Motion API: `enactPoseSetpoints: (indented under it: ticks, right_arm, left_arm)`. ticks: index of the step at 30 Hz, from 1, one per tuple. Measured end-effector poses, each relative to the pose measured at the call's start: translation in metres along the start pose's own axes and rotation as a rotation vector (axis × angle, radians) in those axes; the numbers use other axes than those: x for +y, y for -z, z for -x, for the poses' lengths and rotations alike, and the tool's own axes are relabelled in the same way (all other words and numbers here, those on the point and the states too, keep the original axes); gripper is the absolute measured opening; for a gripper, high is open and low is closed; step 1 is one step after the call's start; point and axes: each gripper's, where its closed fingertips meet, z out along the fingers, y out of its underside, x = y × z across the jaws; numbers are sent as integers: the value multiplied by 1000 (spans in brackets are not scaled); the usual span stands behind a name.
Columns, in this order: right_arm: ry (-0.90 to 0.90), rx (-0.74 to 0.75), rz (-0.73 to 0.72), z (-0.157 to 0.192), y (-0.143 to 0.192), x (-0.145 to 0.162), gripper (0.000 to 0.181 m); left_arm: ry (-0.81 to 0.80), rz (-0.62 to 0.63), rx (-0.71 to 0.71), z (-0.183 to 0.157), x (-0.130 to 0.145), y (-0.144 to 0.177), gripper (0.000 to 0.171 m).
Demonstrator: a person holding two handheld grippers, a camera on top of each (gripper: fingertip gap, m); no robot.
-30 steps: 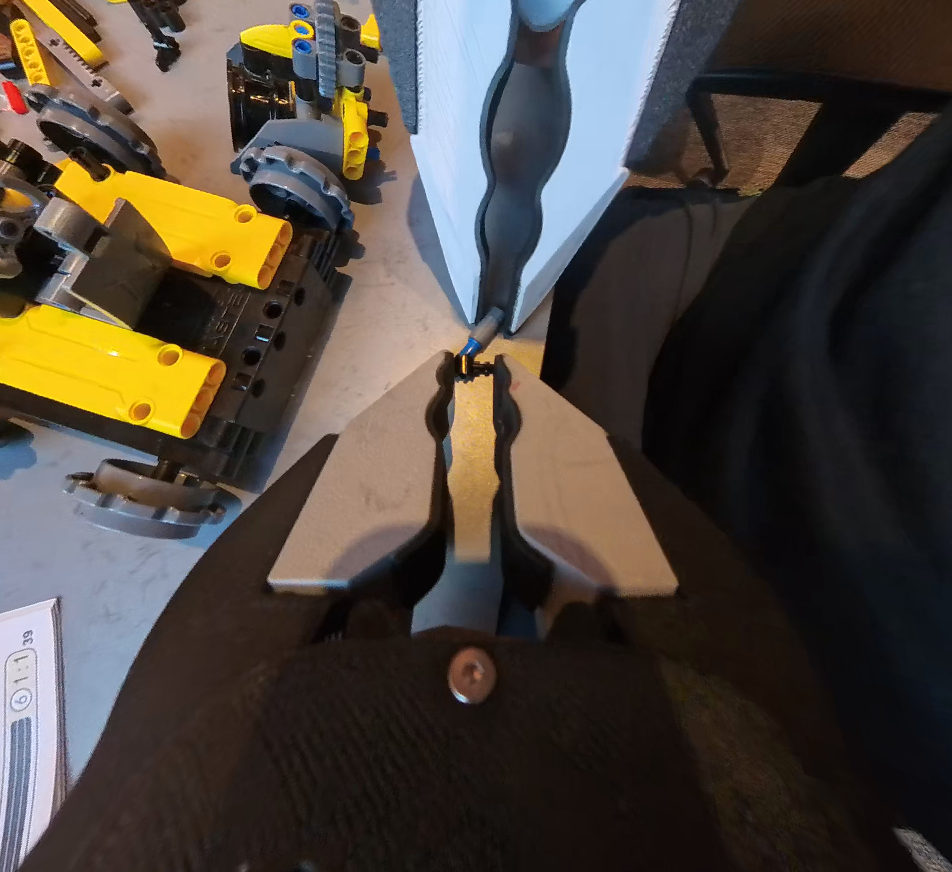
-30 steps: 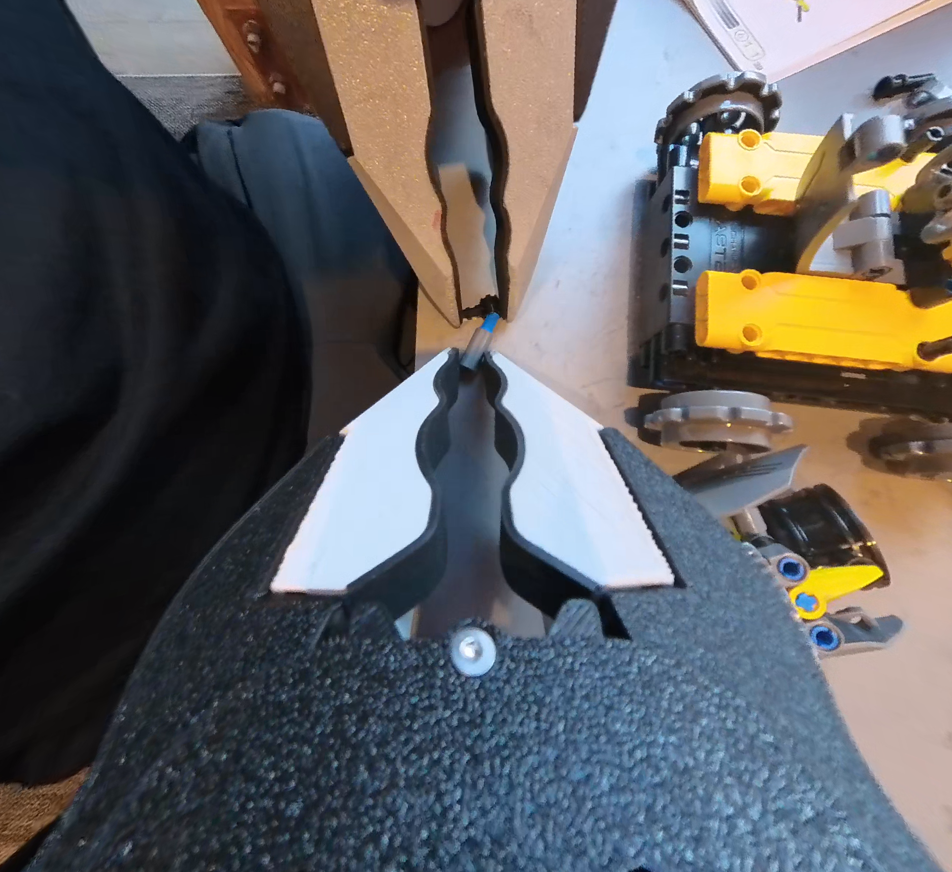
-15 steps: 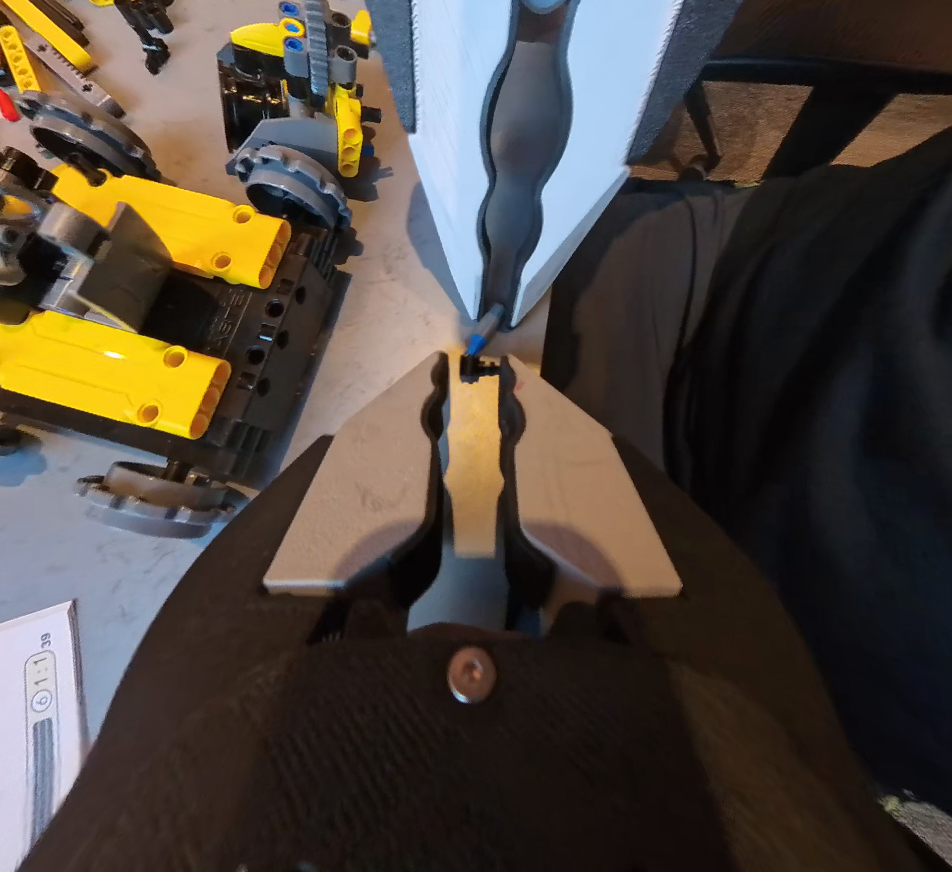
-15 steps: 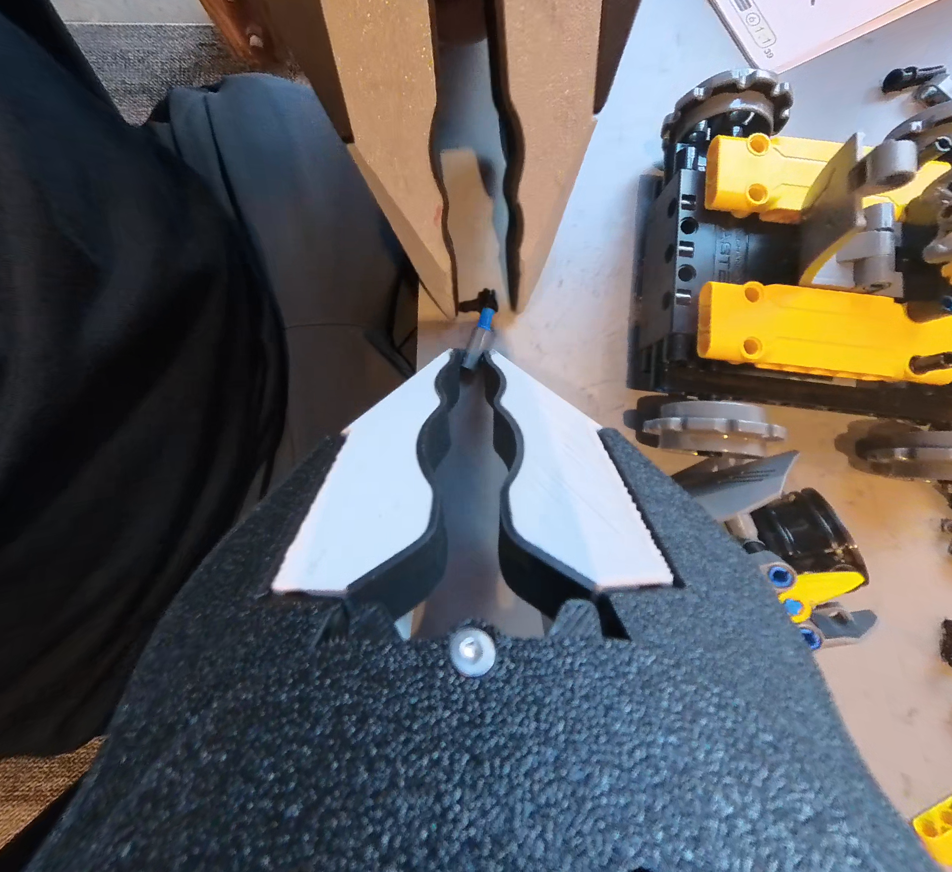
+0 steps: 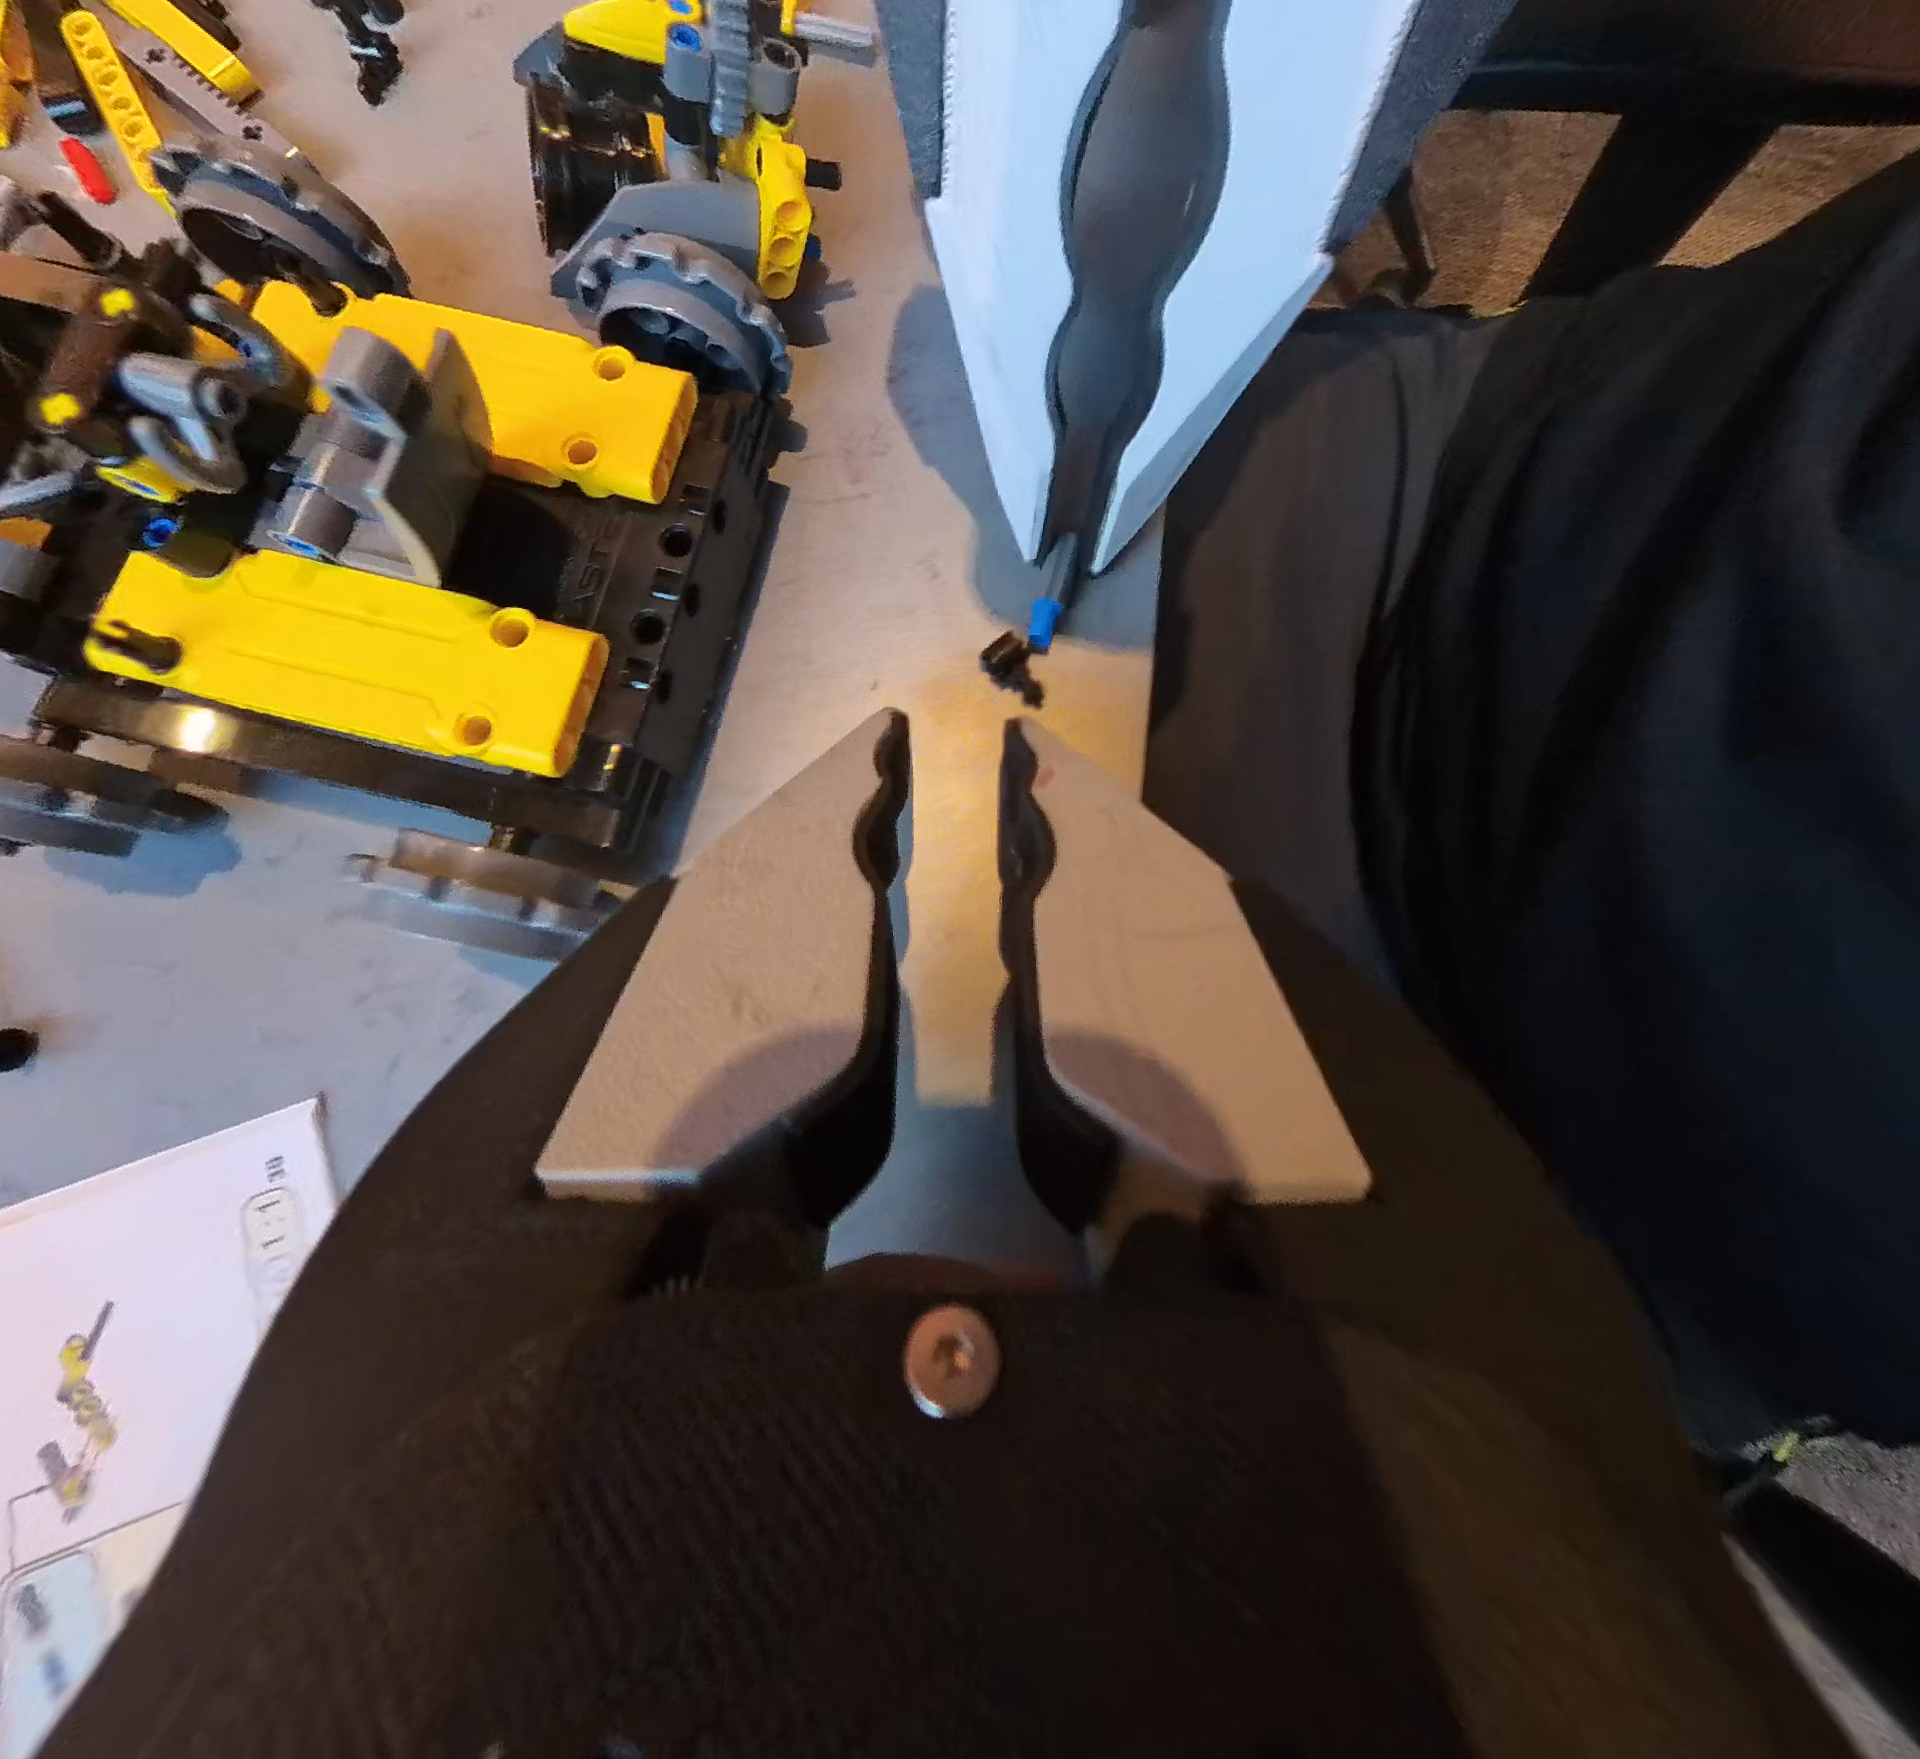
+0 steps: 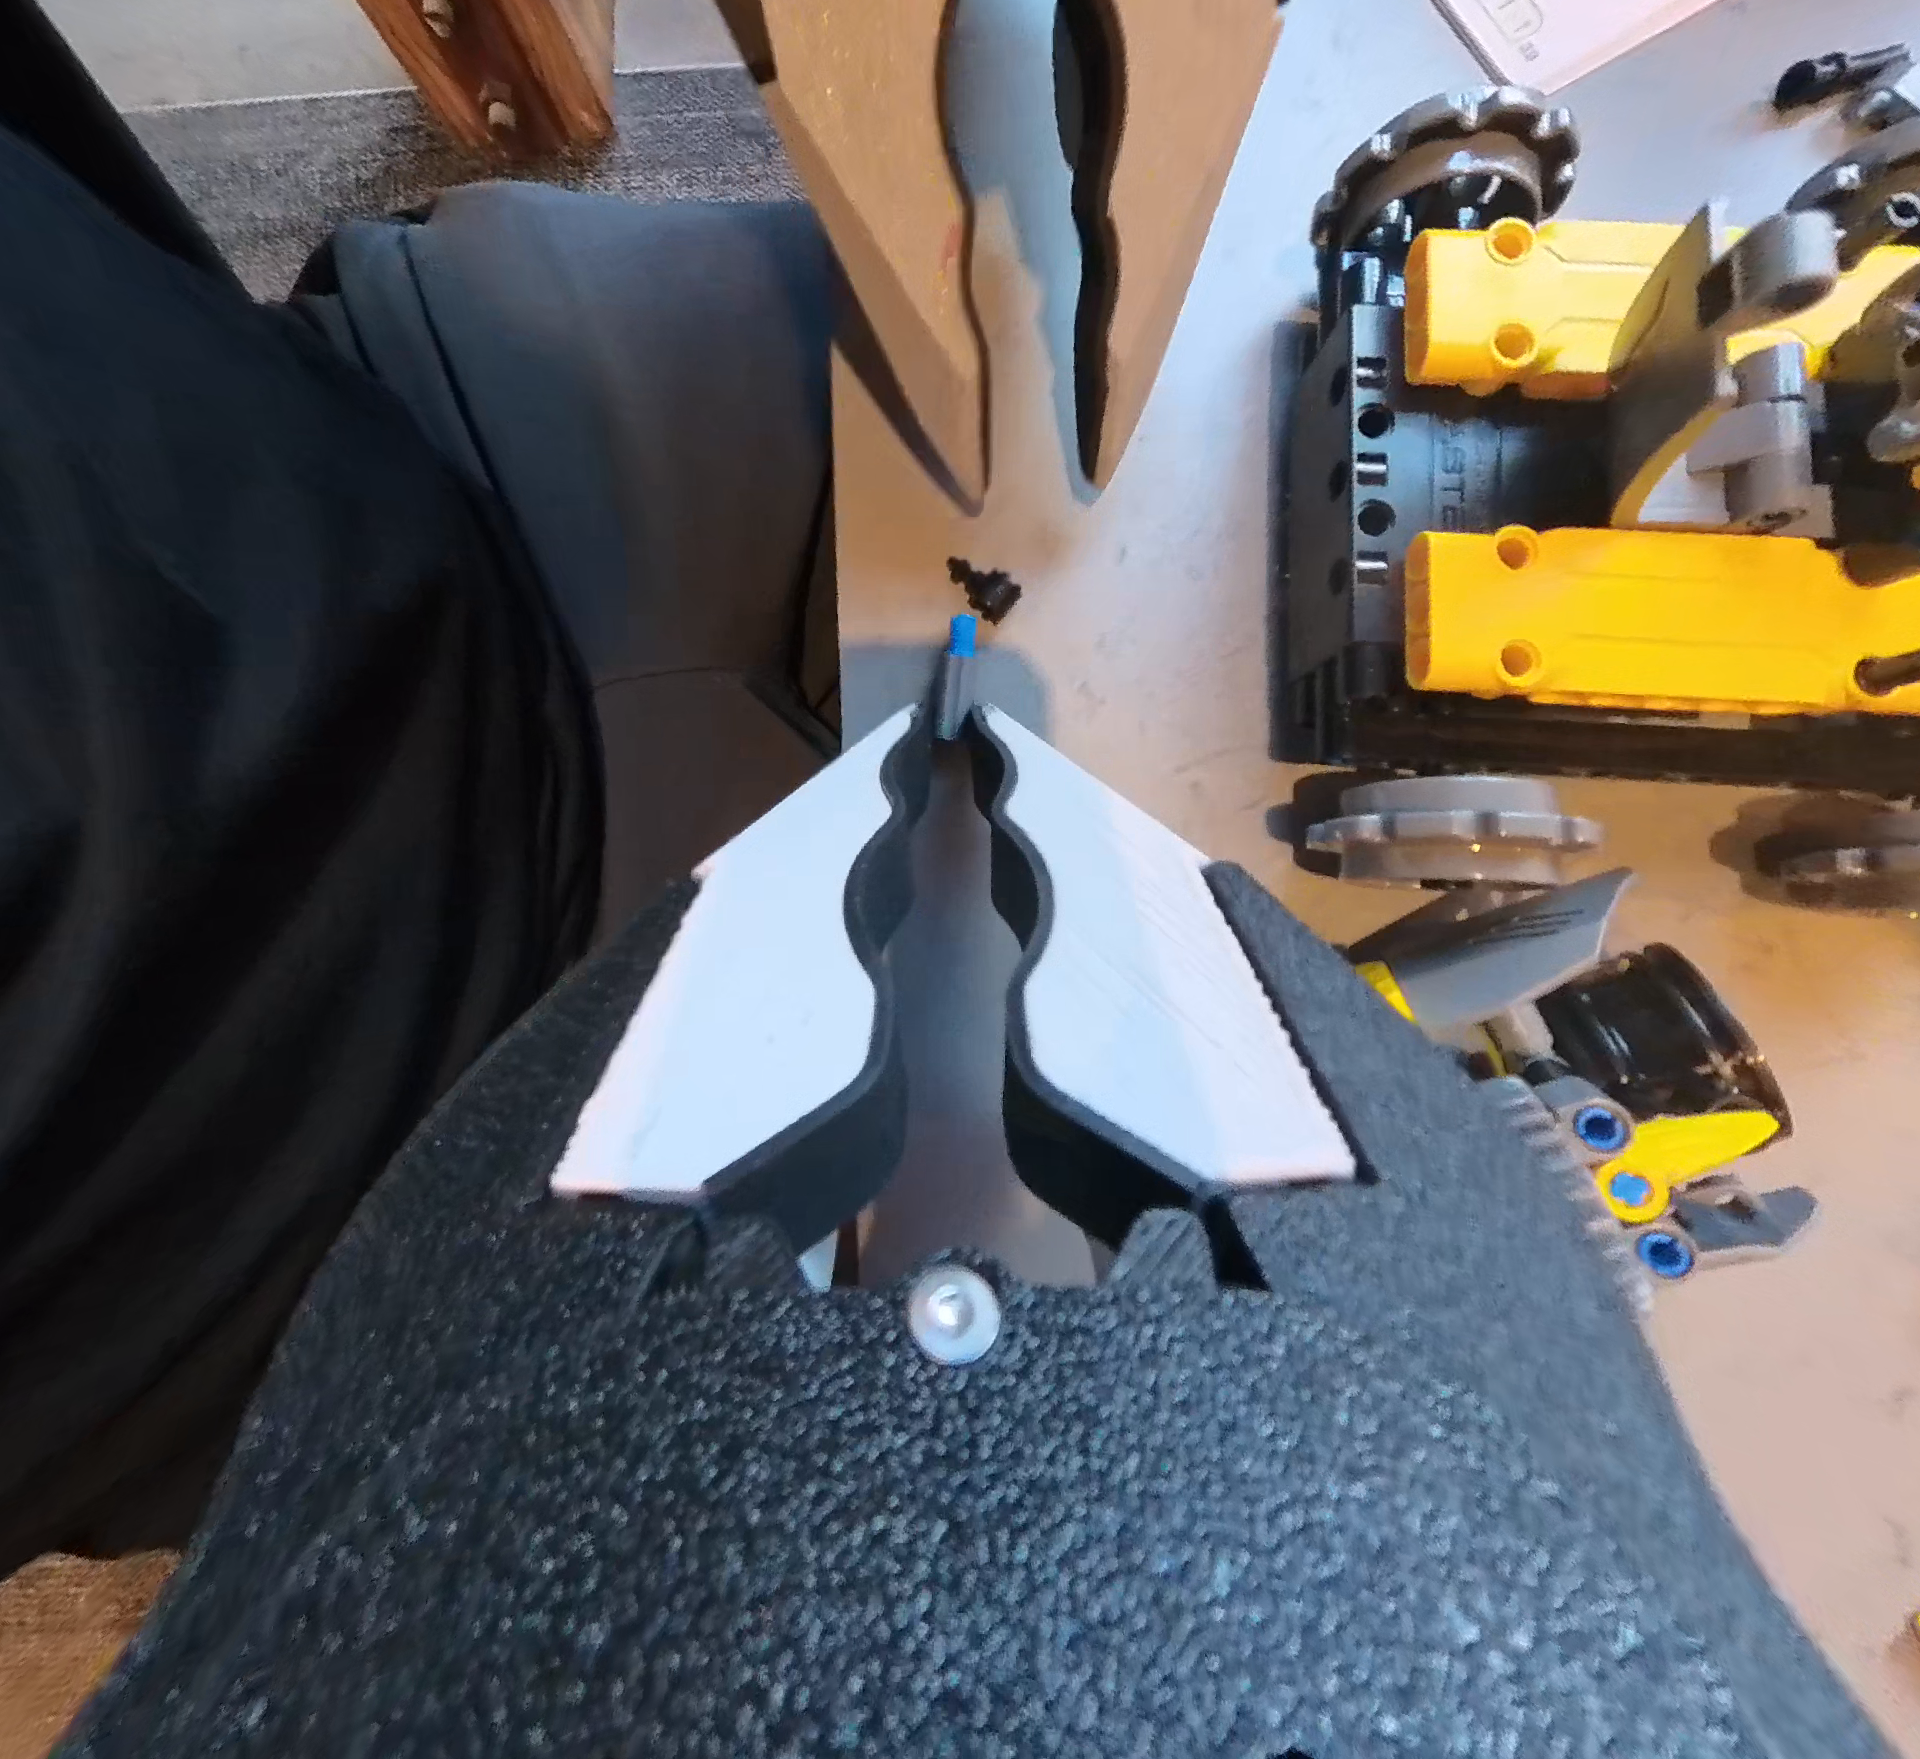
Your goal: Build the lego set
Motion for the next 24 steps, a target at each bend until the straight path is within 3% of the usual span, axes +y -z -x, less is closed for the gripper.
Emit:
enactPoseSetpoints:
  ticks: [13, 24]
  right_arm:
    - [-150, 32, 7, 1, 0, -3, 6]
    - [-110, 29, 42, -3, 6, 3, 6]
  left_arm:
    - [-197, 103, 142, -6, -3, -16, 10]
    - [-119, 76, 144, -13, -3, -15, 11]
